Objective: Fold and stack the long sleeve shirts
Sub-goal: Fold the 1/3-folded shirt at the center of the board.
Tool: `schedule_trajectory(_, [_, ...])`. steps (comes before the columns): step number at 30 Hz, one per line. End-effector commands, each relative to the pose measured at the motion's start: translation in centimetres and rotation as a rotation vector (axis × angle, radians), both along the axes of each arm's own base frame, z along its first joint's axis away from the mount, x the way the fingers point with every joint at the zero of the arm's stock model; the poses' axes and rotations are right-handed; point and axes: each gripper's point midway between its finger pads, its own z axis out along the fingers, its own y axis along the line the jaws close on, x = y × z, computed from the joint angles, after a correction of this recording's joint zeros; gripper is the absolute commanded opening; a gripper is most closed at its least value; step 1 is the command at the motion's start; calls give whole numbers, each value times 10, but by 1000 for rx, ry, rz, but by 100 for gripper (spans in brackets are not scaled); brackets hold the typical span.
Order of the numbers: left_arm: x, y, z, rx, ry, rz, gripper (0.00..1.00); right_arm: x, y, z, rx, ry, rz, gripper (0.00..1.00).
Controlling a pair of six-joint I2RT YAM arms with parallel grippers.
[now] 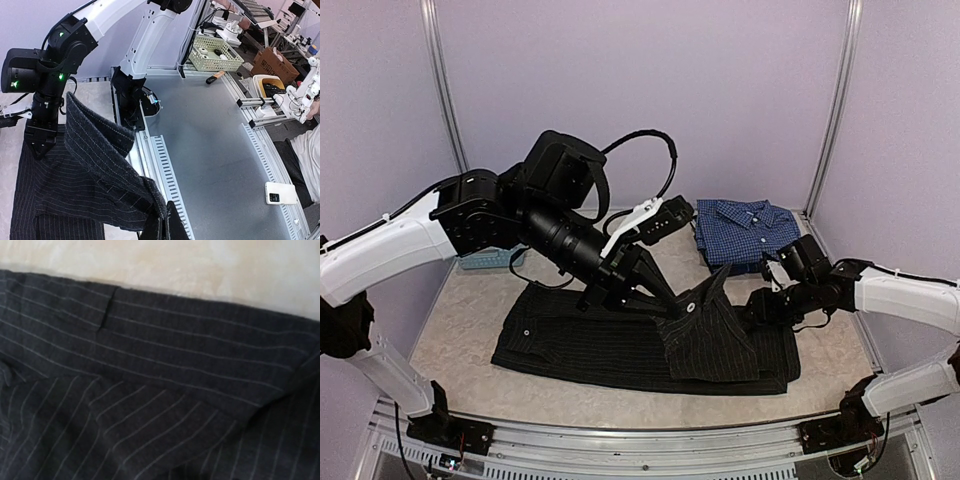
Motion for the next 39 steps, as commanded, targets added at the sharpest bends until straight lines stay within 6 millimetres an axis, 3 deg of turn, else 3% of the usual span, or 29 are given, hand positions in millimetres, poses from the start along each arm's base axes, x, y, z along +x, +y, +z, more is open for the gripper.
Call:
schedule_trajectory(1, [-2,5,-10,33,-28,-16,0,1,4,-13,58,23,-7,55])
schedule_trajectory(4, [1,8,-5,26,-48,-5,0,0,1,-24,59,35,-18,55])
schedule_trajectory(10, [24,25,32,-80,-45,56,0,5,-6,-32,47,34,-36,56])
schedule_trajectory(18, [21,48,75,-217,-50,36,0,10,-20,-41,28,40,-61,57])
schedule_trajectory(22, [22,53,83,-248,-50,42,0,12,-25,-41,28,36,-70,57])
schedule_trajectory(30, [19,50,78,-251,-20,11,0,15,-32,-37,11,31,-75,58])
schedule_trajectory(39, [0,34,43,-150,1,-48,0,25,-40,-15,-30,-25,-69,57])
